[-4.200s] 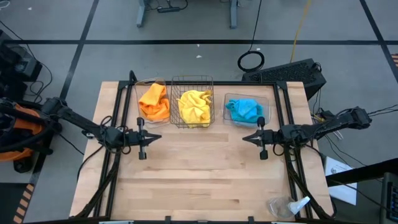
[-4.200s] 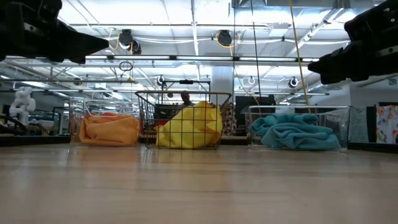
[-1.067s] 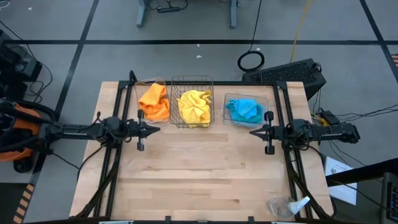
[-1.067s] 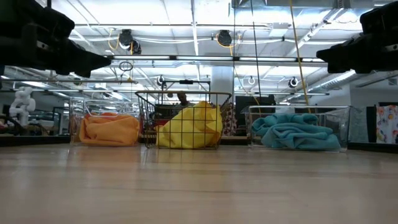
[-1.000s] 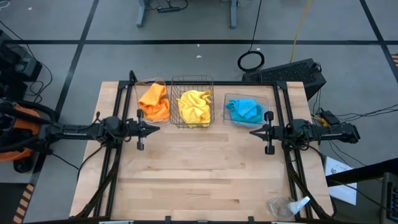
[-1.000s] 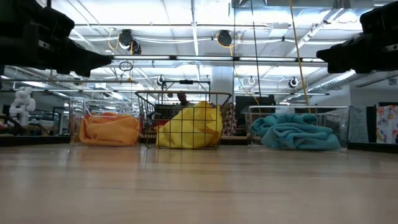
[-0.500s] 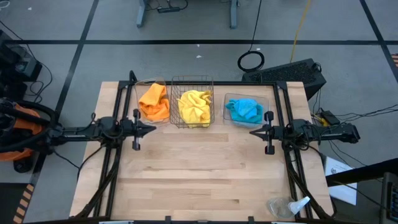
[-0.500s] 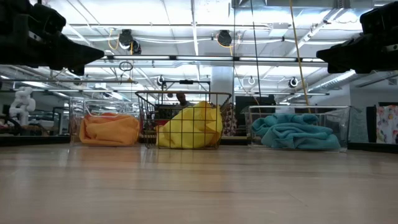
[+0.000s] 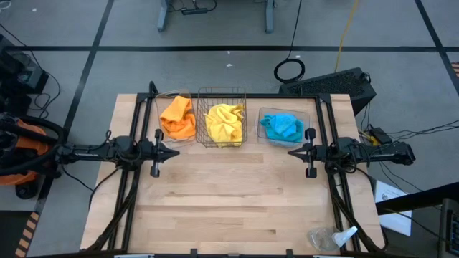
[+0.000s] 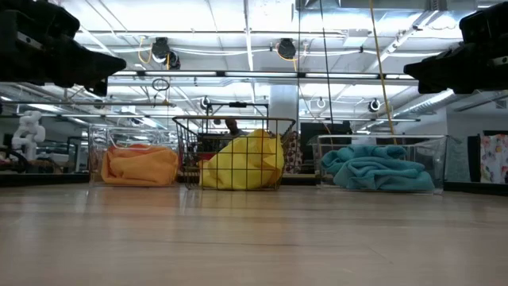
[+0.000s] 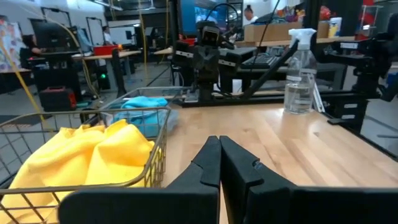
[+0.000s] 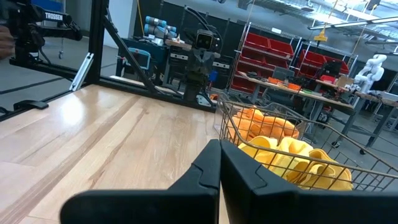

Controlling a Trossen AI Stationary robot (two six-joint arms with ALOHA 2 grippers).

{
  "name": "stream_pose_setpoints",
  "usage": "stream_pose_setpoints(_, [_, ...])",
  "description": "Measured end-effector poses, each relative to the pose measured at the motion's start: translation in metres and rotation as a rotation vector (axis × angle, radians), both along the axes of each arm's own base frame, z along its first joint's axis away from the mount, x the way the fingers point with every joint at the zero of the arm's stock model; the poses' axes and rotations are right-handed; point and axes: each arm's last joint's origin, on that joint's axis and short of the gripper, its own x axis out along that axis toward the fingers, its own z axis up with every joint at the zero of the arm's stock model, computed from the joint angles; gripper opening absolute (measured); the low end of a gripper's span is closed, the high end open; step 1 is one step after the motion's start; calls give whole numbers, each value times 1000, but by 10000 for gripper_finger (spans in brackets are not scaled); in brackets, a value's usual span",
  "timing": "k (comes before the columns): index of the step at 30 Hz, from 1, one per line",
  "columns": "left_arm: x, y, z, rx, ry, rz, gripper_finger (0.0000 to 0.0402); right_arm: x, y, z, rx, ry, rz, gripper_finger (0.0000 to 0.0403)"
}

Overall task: Sort microfiber towel by color & place in baskets
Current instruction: Return to Home Position

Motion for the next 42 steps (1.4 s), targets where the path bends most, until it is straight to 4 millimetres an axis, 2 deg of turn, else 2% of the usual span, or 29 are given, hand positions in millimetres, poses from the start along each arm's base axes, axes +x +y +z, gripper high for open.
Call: stream_pose_setpoints(42, [0,-1,1,28,-8,-14,1,0,0,0,0,0,0,0])
